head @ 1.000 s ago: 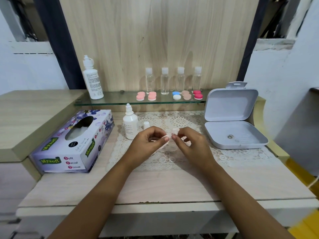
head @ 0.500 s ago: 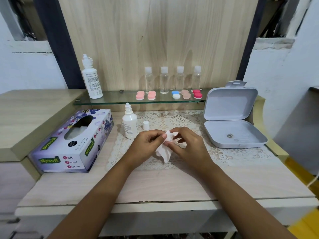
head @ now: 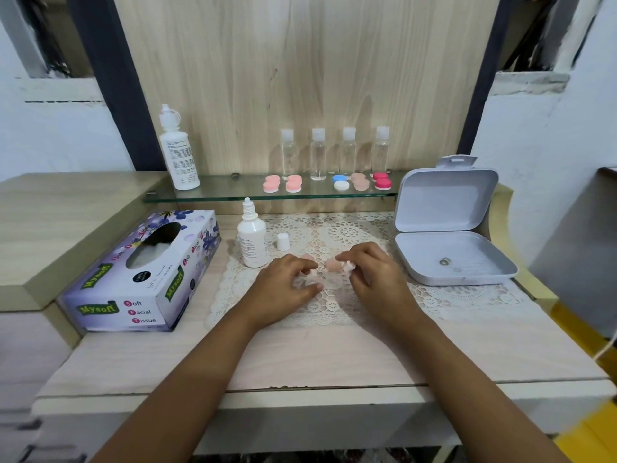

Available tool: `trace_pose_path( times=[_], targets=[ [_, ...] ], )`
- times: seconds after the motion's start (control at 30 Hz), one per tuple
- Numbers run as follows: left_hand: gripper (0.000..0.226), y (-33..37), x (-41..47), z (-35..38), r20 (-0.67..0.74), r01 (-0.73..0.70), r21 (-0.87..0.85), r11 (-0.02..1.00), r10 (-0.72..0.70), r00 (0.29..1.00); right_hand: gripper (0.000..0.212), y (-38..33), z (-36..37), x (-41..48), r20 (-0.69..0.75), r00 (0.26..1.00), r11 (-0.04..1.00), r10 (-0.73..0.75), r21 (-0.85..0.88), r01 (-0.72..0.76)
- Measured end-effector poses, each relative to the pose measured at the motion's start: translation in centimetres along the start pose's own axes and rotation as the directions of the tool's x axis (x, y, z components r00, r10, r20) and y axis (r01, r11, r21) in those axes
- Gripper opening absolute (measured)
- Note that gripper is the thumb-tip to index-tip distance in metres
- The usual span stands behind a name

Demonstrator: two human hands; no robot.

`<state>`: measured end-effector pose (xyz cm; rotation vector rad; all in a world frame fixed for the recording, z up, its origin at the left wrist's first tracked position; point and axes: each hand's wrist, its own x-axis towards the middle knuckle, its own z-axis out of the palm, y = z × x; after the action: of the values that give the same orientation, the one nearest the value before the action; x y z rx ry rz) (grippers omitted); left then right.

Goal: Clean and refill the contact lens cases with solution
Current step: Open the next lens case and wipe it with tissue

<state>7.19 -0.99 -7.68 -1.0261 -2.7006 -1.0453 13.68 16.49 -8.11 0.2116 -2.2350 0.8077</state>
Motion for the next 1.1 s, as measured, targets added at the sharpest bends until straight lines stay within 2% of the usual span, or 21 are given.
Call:
trace_pose_path(
  times=[0.07,0.2,0.3,0.4,0.7,1.0,1.1],
  targets=[
    [0.043,0.02,0.06,0.00,0.026,0.005,0.050,0.999,-0.006,1.000,0.032,-0.06,0.25,-0.24,0.069,0.997,1.000,0.029,-0.008,-0.028],
    [0.030,0.23,0.06,0.05,0.020,-0.025,0.076,0.997,0.024,1.000,0.020,-0.18,0.35,-0.45,0.138,0.986,0.994,0.099,0.029,-0.104],
    [0.028,0.28,0.11,0.01,0.015,-0.042,0.058,0.997,0.041,0.999,0.013,-0.16,0.45,-0.27,0.127,0.990,0.998,0.058,0.021,-0.061],
    [0.022,0.24,0.12,0.06,0.009,-0.044,0.055,0.997,0.044,0.999,0.011,0.11,0.59,-0.01,0.177,0.983,0.999,0.038,-0.008,-0.037],
    [0.024,0.01,0.23,0.21,0.001,-0.041,0.006,0.999,0.041,0.999,0.019,0.16,0.48,-0.54,0.286,0.958,0.996,0.010,-0.091,0.017],
    [0.027,0.06,0.26,0.22,-0.002,-0.047,0.008,0.999,0.047,0.999,0.023,0.38,0.58,-0.16,0.344,0.935,0.992,0.082,-0.115,-0.044],
    [0.027,-0.01,0.27,0.21,0.004,-0.053,0.006,0.999,0.053,0.999,0.032,0.03,0.36,-0.25,0.349,0.931,0.992,0.103,-0.100,-0.072]
  ],
)
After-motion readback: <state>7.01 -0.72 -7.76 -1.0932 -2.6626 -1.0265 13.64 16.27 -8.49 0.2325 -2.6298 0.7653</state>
